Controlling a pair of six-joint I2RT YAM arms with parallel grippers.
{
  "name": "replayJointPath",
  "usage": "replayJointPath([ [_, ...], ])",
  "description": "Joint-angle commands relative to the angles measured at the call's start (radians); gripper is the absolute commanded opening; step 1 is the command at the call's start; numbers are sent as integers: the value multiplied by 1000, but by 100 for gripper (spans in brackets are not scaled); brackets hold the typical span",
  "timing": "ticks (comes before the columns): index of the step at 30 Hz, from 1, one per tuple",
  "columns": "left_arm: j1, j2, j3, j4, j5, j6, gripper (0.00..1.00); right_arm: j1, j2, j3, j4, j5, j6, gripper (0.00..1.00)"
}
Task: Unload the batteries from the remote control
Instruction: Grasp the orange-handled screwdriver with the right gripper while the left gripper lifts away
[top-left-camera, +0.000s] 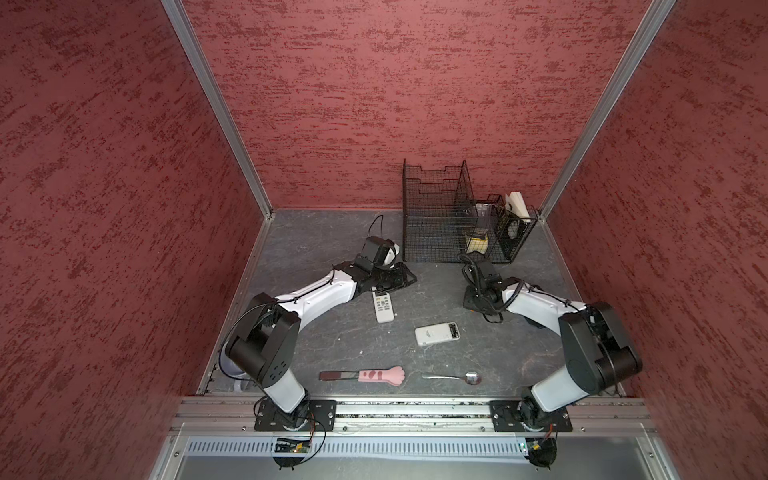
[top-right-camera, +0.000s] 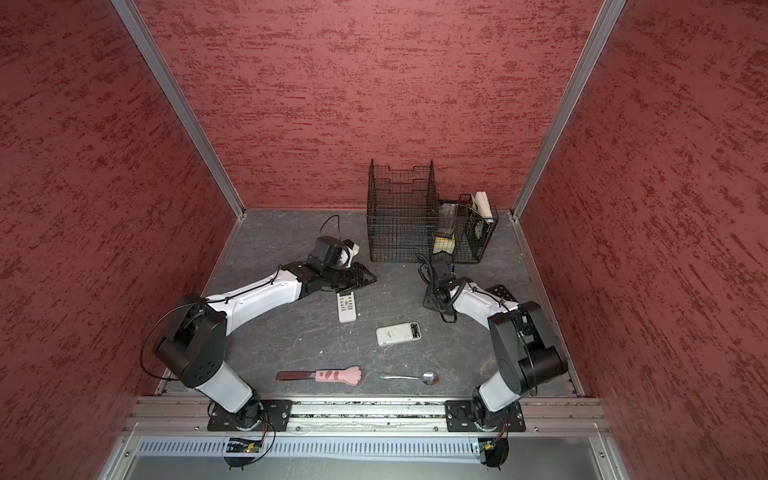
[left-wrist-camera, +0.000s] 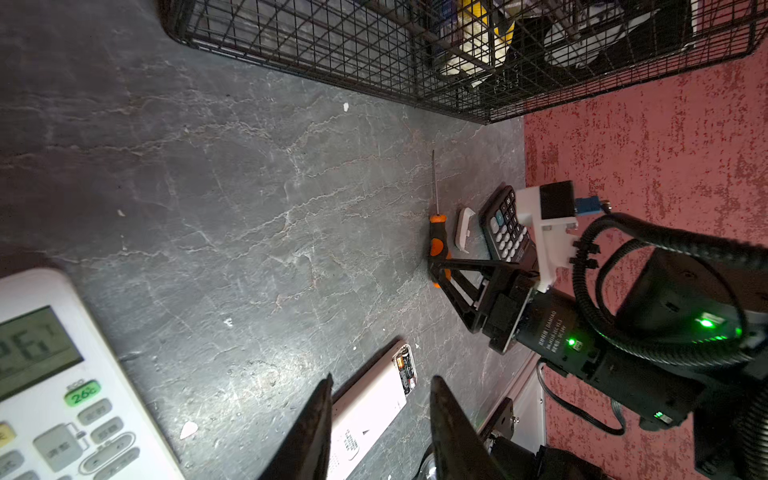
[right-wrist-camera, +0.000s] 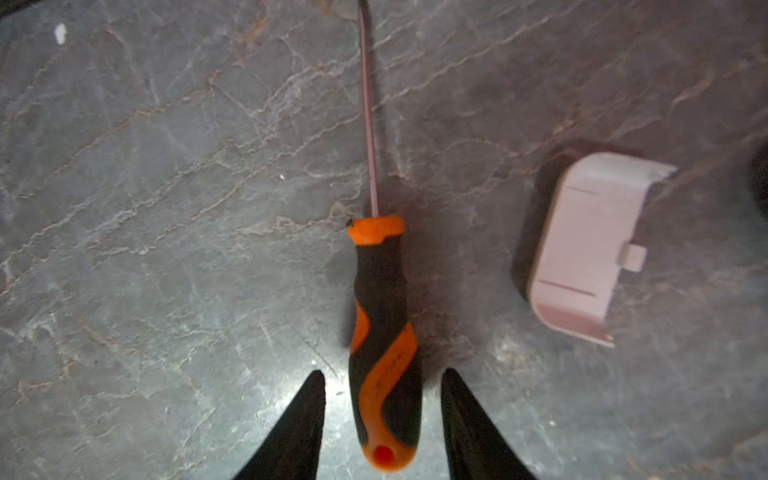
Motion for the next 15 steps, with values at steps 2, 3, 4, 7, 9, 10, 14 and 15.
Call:
replayJointPath([
  [2, 9, 25, 2, 6, 7, -5, 39, -6, 32, 17, 48, -36, -22, 36],
  [3, 11, 28, 4, 8, 9, -6, 39, -6, 33, 14, 49, -38, -22, 28],
  [4, 14, 30, 6, 9, 12, -6, 39, -6, 32, 12, 49, -38, -24, 24],
  [7, 14, 34, 18, 9, 17, -11, 39, -6, 6, -2, 58, -37, -34, 11],
  [9, 16, 35, 25, 11, 28, -16, 39, -7, -30, -21, 75, -56, -45, 6],
  [10, 19, 32, 24, 17, 39, -23, 39, -6, -57, -30, 83, -75, -54, 5],
  [14, 42, 7, -13, 69, 83, -66, 44, 2, -203, -66, 82, -164, -91, 3],
  [15, 45, -5, -23, 78, 84, -72, 44, 8, -233, -70, 72, -180, -97, 3],
])
